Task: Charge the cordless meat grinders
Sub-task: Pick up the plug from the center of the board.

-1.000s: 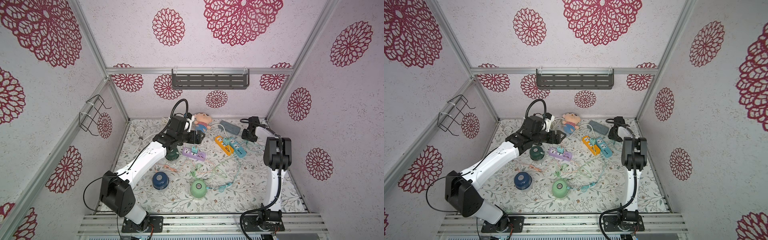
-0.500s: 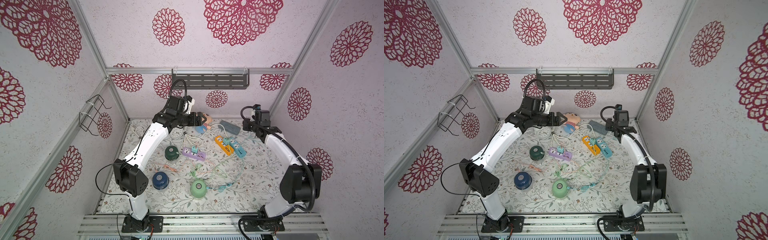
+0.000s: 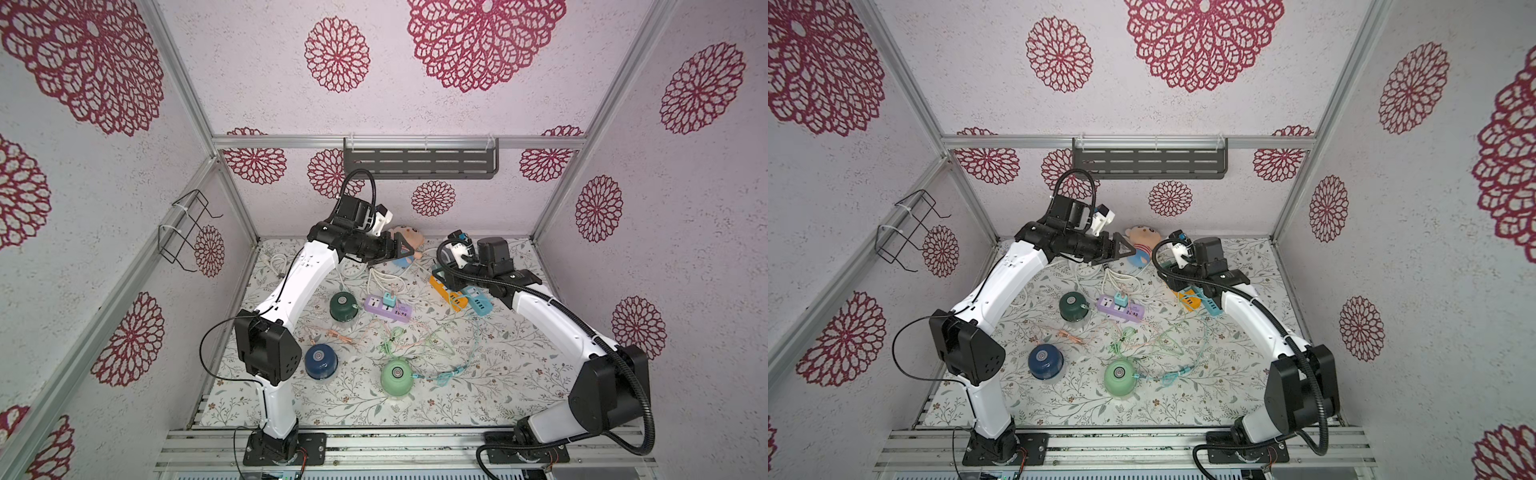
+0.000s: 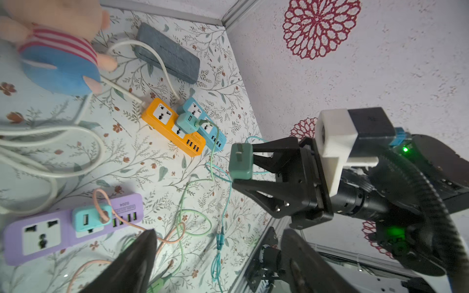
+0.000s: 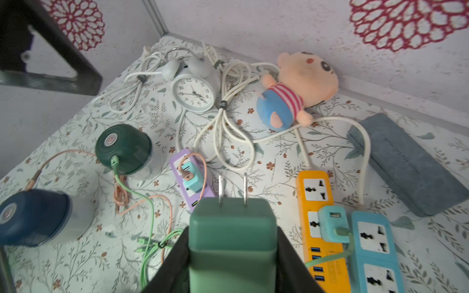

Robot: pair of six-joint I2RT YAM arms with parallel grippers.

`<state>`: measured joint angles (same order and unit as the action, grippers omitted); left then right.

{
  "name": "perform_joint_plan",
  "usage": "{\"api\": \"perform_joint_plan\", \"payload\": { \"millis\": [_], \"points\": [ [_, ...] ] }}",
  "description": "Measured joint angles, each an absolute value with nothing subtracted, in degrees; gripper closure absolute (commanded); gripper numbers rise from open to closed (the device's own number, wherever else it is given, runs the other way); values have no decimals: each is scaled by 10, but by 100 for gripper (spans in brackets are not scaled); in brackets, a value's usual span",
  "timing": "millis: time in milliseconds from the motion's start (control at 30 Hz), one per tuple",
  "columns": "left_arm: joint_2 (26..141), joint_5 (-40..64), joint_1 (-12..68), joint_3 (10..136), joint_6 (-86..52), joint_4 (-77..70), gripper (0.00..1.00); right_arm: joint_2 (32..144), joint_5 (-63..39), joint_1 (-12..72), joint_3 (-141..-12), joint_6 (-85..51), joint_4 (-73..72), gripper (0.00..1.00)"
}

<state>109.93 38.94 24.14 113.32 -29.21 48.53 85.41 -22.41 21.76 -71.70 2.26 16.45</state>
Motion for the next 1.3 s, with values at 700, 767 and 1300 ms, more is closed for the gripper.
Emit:
{"api": "perform_joint_plan", "payload": {
  "millis": [700, 767, 1300],
  "points": [
    [1163, 483, 294, 1084, -299, 509, 53, 854, -242, 288, -732, 61, 236, 98],
    [1163, 493, 295, 1080, -301, 509, 61, 854, -241, 290, -732, 63, 241, 98],
    [1078, 519, 276, 941, -363, 357, 100, 718, -232, 211, -678, -15, 180, 10]
  ]
}}
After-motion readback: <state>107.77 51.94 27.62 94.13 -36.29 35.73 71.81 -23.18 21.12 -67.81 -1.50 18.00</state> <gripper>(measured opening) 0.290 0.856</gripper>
